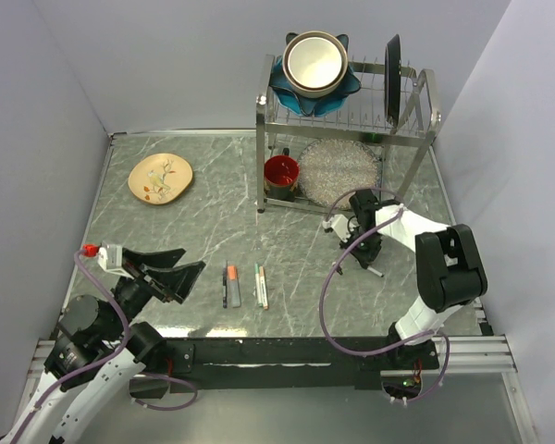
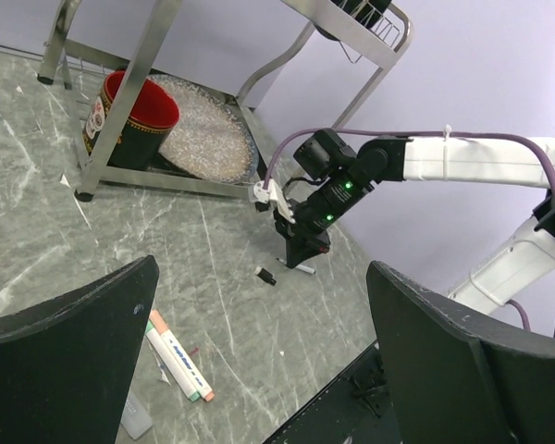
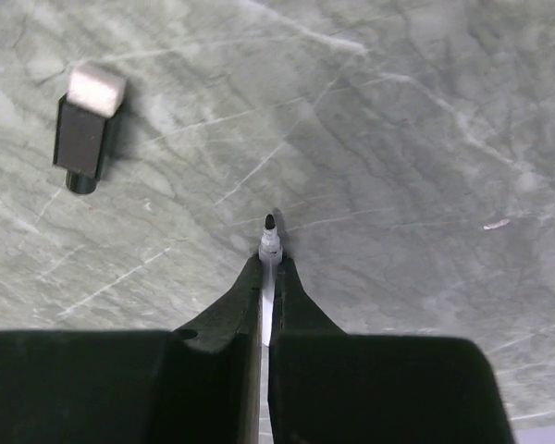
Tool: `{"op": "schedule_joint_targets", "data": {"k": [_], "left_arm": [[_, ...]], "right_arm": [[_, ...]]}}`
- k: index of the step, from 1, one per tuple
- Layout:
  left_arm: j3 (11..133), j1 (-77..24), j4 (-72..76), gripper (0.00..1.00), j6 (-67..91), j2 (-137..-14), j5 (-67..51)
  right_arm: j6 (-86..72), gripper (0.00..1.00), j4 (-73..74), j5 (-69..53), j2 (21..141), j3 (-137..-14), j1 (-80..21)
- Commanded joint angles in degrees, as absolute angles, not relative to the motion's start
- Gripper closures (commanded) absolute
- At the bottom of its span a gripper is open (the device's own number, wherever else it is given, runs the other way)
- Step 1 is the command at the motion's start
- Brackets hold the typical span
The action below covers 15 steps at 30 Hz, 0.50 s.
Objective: Insert the pens into the pen caps
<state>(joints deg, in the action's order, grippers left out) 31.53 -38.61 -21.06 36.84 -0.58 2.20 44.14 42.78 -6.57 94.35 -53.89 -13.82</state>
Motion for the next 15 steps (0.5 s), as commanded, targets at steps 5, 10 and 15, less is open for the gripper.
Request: {"op": "schedule_joint_targets", "data": {"k": [5,10,15], "left_arm": [[37.1,-38.6,-21.9,0.01,37.3,-6.0,-3.2],[35.4,-38.6,-20.1,0.01,39.5,-11.1,-6.9],[33.3,-38.7,-16.9,0.03,41.8,-22.0,-10.9]], "right_arm": [[26.8,1.0,40.5,-4.7,91.5,-59.7,-13.4],[14.8,1.0,44.7,-3.4,87.5,-68.1,-16.0],[4.8,1.0,39.8,-11.2,82.6,-71.0,-23.2]]}}
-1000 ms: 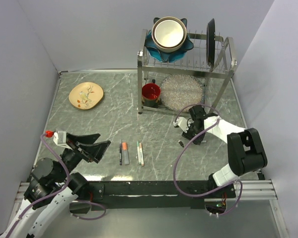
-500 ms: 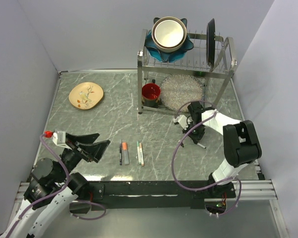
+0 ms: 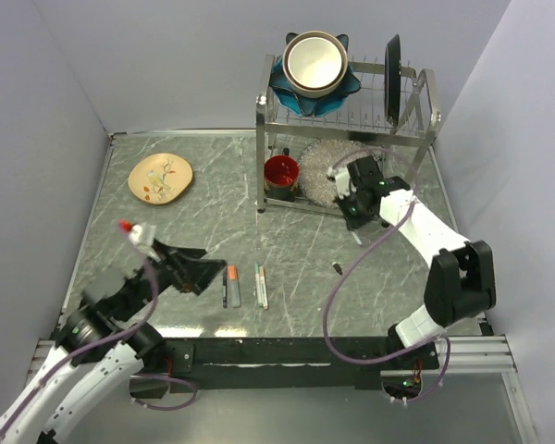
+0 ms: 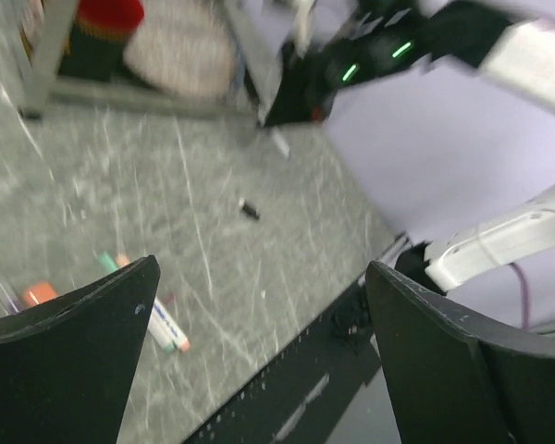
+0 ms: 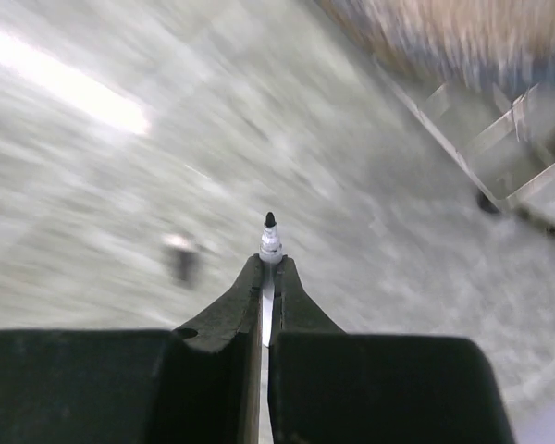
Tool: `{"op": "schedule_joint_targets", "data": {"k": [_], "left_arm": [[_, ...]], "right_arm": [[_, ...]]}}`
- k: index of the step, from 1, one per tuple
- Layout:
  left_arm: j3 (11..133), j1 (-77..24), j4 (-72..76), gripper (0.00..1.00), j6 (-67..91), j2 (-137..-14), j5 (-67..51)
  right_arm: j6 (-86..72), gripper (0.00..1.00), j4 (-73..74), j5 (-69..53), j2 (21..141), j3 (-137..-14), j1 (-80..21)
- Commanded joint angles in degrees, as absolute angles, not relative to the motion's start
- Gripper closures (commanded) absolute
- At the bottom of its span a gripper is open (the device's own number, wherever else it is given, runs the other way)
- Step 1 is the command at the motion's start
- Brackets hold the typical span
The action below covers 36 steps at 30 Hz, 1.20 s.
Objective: Insert the pens into the pen caps
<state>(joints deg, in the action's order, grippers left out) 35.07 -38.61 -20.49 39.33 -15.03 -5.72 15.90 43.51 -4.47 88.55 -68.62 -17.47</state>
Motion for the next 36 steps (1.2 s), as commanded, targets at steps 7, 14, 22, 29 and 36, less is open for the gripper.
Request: {"op": "schedule_joint_targets", "data": {"k": [7,14,22,29,36], "left_arm": [[29.4,-38.7,-2.0,0.07,44.1,-27.2,-18.7],[25.8,-38.6,11.4,0.08,46.1,-27.4,-22.8],[28.7,-38.6,11.4,0.16,42.9,-32.7,-22.8],[29.6,-38.6,12.6,0.3,43.0,-35.3,-23.6],[29.9,-38.6,14.3,0.34,43.7,-36.1,-24.8]], "right_arm": [[-10.0,1.0,24.0,-21.4,73.0,-66.2,-38.3],[-29.9,1.0,0.1,-25.5,66.0,-57.0,-44.4],[-40.8,1.0,-14.6,-26.2,63.5,-50.7,-45.3],[-41.0,1.0,-15.2,-27.8,62.9,-50.8,-46.5],[-38.4,1.0,-12.6,-26.4,63.1,-51.5,-49.3]]}}
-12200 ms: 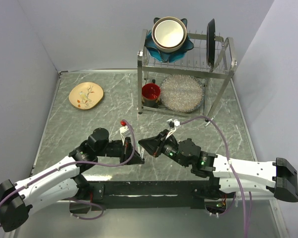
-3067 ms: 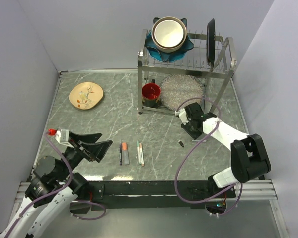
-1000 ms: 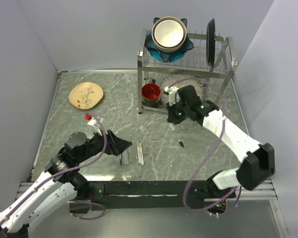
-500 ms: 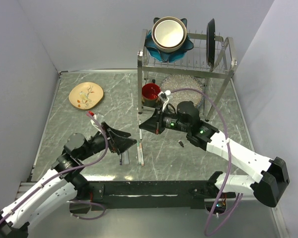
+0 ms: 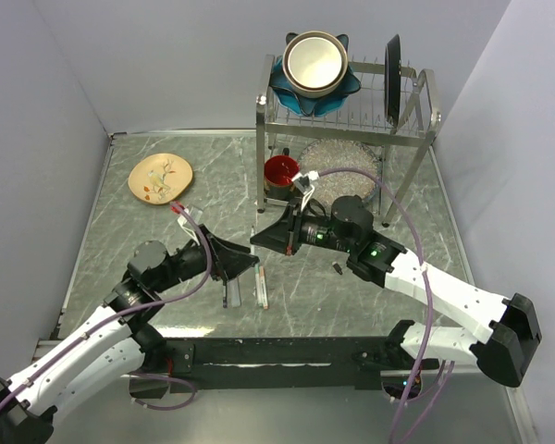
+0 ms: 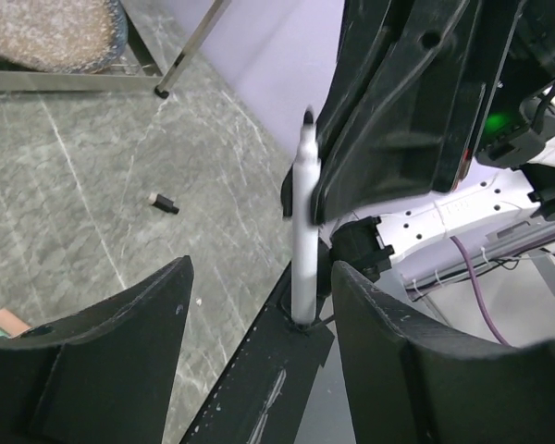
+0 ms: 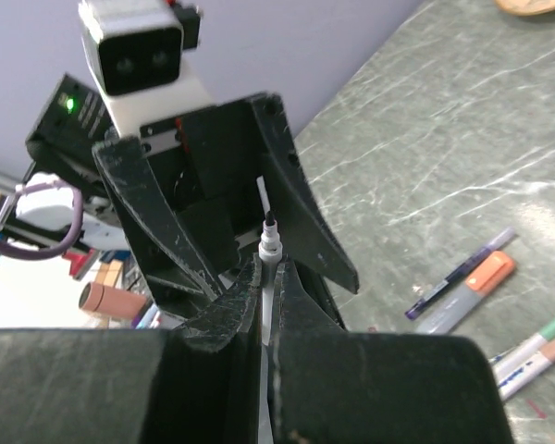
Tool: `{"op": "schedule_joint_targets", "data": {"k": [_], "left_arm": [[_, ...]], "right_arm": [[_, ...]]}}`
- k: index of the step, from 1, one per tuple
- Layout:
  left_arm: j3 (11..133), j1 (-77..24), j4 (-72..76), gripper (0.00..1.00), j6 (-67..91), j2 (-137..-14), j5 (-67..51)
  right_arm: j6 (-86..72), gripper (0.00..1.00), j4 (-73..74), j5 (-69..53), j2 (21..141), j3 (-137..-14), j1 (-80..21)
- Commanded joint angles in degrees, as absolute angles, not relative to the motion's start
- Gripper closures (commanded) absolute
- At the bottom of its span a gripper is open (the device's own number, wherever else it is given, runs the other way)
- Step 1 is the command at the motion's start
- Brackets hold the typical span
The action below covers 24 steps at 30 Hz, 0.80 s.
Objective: Insert the pens into the pen caps
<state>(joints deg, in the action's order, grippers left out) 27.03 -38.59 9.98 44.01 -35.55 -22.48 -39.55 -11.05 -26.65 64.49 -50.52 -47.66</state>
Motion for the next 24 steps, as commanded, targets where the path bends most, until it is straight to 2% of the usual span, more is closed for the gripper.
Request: {"op": "schedule_joint_targets", "data": {"k": [1,3,4,6,7,9,10,12,13,19,22,24], "left_arm": [[29.9,-38.7,14.5,0.34,43.8,-36.6,-25.0],[29.8,-38.6,15.1,0.36,44.0,-36.9,-26.0],[29.8,-38.6,15.6,0.46,44.2,-37.3,-26.8],[29.7,-38.6,16.7,0.56,44.7,-37.5,-28.8],[29.5,-38.6,17.2,0.69,45.1,-37.7,-29.7],[29.2,-38.6,18.4,0.81,45.8,-37.6,-31.5],[29.2,-38.6,18.4,0.9,45.9,-37.4,-31.7],[29.3,-38.6,16.7,0.99,45.3,-36.7,-31.2],[29.3,-38.6,15.6,0.99,44.7,-35.9,-30.2],[29.9,-38.6,6.6,0.99,41.0,-32.6,-23.9],[30.3,-38.6,4.4,0.99,39.9,-31.3,-21.9],[31.3,-38.7,1.2,0.99,38.6,-30.5,-20.0]], "right_arm": [[-38.4,1.0,-12.7,-26.2,63.0,-51.3,-49.5],[-38.1,1.0,-13.3,-25.8,62.7,-50.7,-50.0],[-38.2,1.0,-13.2,-25.5,62.5,-50.5,-50.2],[-38.3,1.0,-13.7,-24.2,61.7,-50.0,-50.3],[-38.4,1.0,-14.0,-23.7,61.4,-49.4,-50.4],[-38.0,0.99,-13.5,-21.9,60.4,-49.3,-50.4],[-37.8,0.87,-12.8,-20.9,60.2,-49.7,-50.4],[-36.4,0.73,-7.8,-18.6,59.9,-50.9,-50.4],[-35.6,0.65,-6.3,-16.0,59.4,-51.8,-50.4],[-32.4,0.56,4.7,-4.6,54.7,-52.0,-50.0],[-30.8,0.45,9.9,5.5,52.6,-50.8,-49.7],[-29.1,0.44,18.4,17.3,54.5,-51.5,-49.0]]}}
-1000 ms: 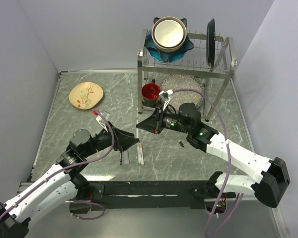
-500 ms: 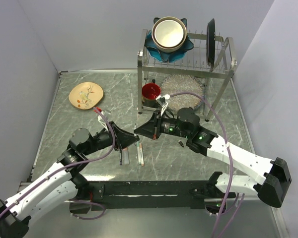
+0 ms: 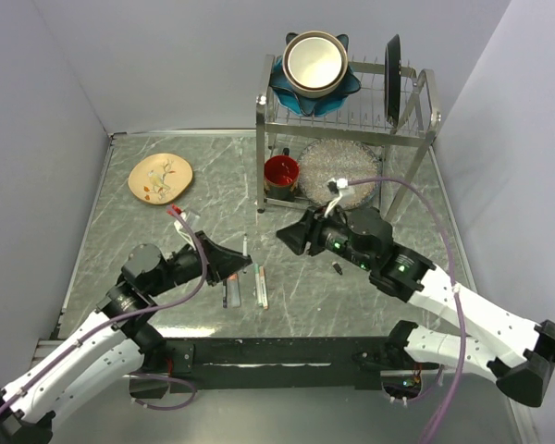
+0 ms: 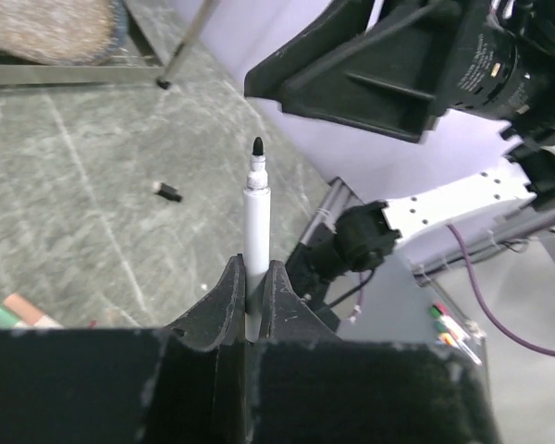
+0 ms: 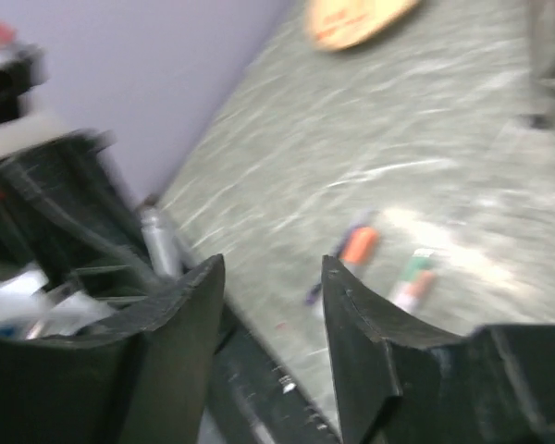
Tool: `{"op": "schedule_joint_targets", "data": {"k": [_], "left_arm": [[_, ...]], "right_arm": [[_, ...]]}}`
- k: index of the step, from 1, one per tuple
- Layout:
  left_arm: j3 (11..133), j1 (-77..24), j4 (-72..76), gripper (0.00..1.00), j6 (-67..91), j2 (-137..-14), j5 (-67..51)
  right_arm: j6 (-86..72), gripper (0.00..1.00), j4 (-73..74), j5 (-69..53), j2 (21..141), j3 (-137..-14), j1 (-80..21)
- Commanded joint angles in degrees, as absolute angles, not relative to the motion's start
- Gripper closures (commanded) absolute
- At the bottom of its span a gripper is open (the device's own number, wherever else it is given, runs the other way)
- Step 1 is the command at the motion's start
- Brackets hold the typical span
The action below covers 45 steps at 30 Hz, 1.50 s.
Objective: Insert the pens into the pen caps
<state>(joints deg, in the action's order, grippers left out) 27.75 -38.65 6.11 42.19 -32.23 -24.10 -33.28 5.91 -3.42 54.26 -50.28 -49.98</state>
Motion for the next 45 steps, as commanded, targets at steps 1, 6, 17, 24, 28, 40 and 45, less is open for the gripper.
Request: {"op": "schedule_joint_targets", "data": {"k": [1,6,17,24,28,40,45], "left_arm": [[31.6,-38.5,0.2,0.99,38.1,-29.6,-19.2],[32.8,-38.5,-4.4,0.99,36.5,-26.7,-15.1],[33.0,-38.6,-6.7,0.99,34.6,-25.6,-14.2],[32.5,-38.6,-6.8,0.99,35.1,-25.1,-13.4],[32.6,-38.6,-6.7,0.99,35.1,-24.5,-12.7],[33.0,-38.6,-7.1,0.99,34.6,-24.4,-12.4],[33.0,-38.6,-7.1,0.99,34.5,-24.4,-12.6]], "right_arm": [[-28.4,0.42,21.7,20.0,55.8,-53.1,-48.3],[-22.1,0.45,35.1,24.0,67.4,-56.2,-42.4],[-13.6,0.53,32.3,4.3,83.7,-53.2,-30.0],[-14.2,0.6,32.9,-1.5,88.1,-53.3,-27.3],[-14.7,0.6,34.6,-1.4,92.3,-54.6,-27.2],[-15.0,0.61,35.1,-1.0,92.5,-54.7,-26.3],[-15.6,0.72,37.9,-0.1,95.2,-55.8,-26.5]]}}
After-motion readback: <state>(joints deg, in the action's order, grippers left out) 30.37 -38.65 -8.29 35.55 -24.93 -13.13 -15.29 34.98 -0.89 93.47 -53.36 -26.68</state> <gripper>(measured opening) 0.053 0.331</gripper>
